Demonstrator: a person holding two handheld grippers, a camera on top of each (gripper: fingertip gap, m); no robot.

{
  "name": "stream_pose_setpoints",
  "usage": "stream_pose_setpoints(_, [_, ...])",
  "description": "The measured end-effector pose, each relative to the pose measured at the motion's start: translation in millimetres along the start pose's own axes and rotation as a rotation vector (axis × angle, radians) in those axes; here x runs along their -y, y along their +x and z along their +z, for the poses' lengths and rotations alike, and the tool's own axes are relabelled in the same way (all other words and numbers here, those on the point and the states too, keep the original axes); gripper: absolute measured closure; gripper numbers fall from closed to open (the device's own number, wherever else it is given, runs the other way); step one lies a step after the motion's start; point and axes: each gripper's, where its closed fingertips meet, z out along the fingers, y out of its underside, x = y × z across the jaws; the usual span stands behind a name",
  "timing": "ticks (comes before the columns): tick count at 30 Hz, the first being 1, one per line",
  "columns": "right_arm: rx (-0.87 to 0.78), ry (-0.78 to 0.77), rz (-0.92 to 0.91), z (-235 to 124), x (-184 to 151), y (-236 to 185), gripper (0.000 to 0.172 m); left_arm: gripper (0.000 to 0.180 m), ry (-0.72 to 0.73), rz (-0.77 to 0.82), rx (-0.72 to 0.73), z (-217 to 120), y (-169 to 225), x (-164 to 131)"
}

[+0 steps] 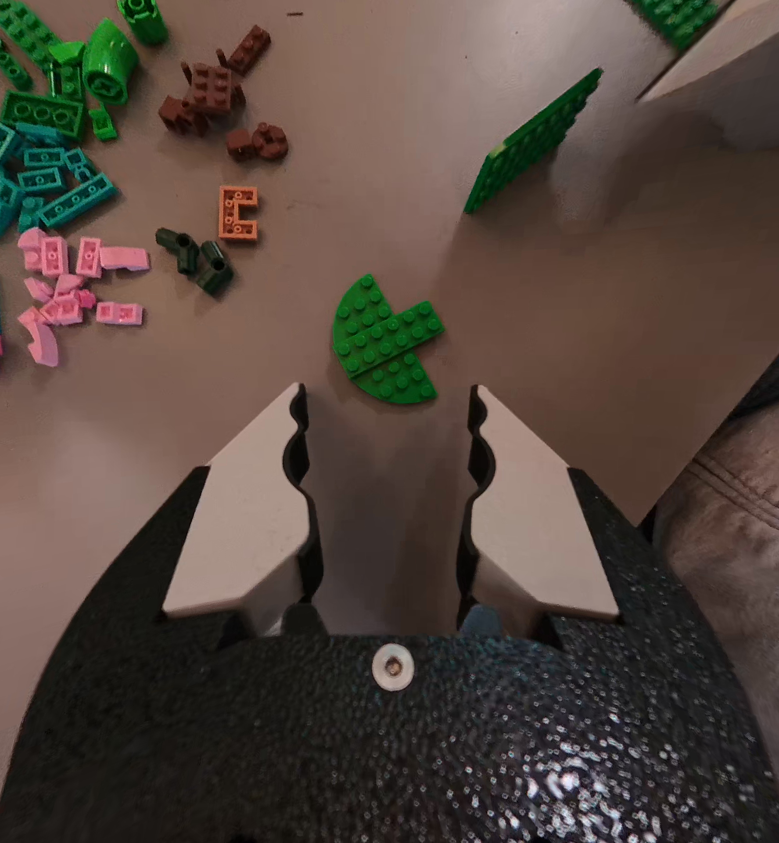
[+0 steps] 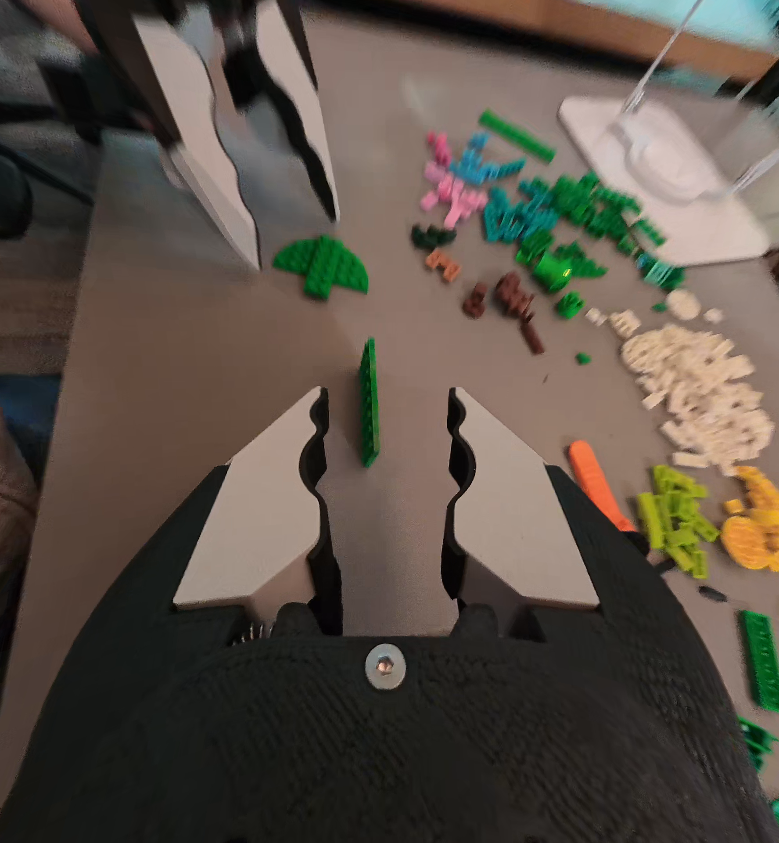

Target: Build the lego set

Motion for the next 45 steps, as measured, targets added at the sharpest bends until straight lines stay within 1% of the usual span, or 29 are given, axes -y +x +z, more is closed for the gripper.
stream_pose_setpoints(2, [-0.019, 0.066, -0.018, -7.8, 19.7, -4.2, 0.121, 0.117, -0.015, -0.004, 0.031, 2.8, -2.6, -0.7])
stream_pose_setpoints(4, [-0.007, 0.1, -0.015, -9.7, 31.2, -12.2, 0.121, 0.121, -0.027, -0.037, 0.032, 4.7, -0.8, 1.9])
stream_pose_setpoints(8, [0.016, 0.11, -0.011, -2.9, 37.8, -29.1, 0.121, 0.125, -0.046, -0.196, 0.037, 4.6, 2.2, 5.8])
stream_pose_setpoints(9, [0.022, 0.109, -0.006, -0.3, 38.3, -33.4, 0.121, 0.127, -0.06, -0.195, 0.06, 4.9, 0.6, 4.9])
stream_pose_setpoints(12, [0.035, 0.12, 0.017, 6.9, 42.1, -45.4, 0.121, 0.149, -0.104, -0.133, 0.198, 5.5, -11.9, 1.2])
stream_pose_setpoints(13, [0.032, 0.123, 0.03, 9.2, 43.7, -48.4, 0.121, 0.154, -0.103, -0.129, 0.187, 6.6, -8.9, 2.2])
stream_pose_setpoints(15, [0.026, 0.126, 0.066, 14.4, 47.2, -55.0, 0.122, 0.156, -0.094, -0.126, 0.187, 6.6, -8.5, 2.3])
stream_pose_setpoints(20, [-0.03, 0.119, 0.192, 30.8, 52.1, -69.0, 0.13, 0.162, 0.003, -0.106, 0.199, 0.1, -8.5, -4.4])
stream_pose_setpoints(22, [-0.025, 0.122, 0.286, 40.4, 51.1, -75.1, 0.135, 0.163, 0.065, -0.117, 0.207, -5.5, -6.9, -10.9])
stream_pose_setpoints(26, [0.045, 0.098, 0.494, 64.8, 42.4, -87.1, 0.136, 0.164, 0.161, -0.142, 0.228, -21.7, -1.7, -27.1])
stream_pose_setpoints(29, [0.054, 0.066, 0.543, 78.7, 37.7, -90.9, 0.133, 0.166, 0.25, -0.154, 0.237, -36.2, 4.5, -35.1])
stream_pose_setpoints(32, [0.157, 0.08, 0.584, 88.6, 48.4, -108.6, 0.13, 0.166, 0.299, -0.184, 0.235, -44.5, 10.9, -46.3])
stream_pose_setpoints(33, [0.141, 0.062, 0.556, 92.4, 47.6, -110.2, 0.129, 0.167, 0.313, -0.193, 0.232, -46.1, 13.2, -49.3])
stream_pose_setpoints(36, [0.053, -0.025, 0.362, 101.2, 40.9, -113.7, 0.129, 0.167, 0.332, -0.207, 0.228, -50.8, 19.9, -55.0])
stream_pose_setpoints(39, [0.055, -0.033, 0.287, 104.1, 46.4, -126.9, 0.129, 0.167, 0.328, -0.231, 0.209, -52.5, 29.0, -59.6])
stream_pose_setpoints(41, [0.015, -0.044, 0.207, 104.3, 46.3, -130.9, 0.13, 0.167, 0.317, -0.247, 0.196, -51.6, 34.6, -62.7])
stream_pose_setpoints(42, [-0.014, -0.047, 0.139, 104.1, 46.4, -132.0, 0.132, 0.167, 0.316, -0.254, 0.188, -51.2, 37.3, -63.2])
stream_pose_setpoints(45, [-0.081, -0.048, -0.14, 104.0, 49.7, -140.0, 0.135, 0.168, 0.311, -0.274, 0.157, -49.1, 43.3, -63.6])
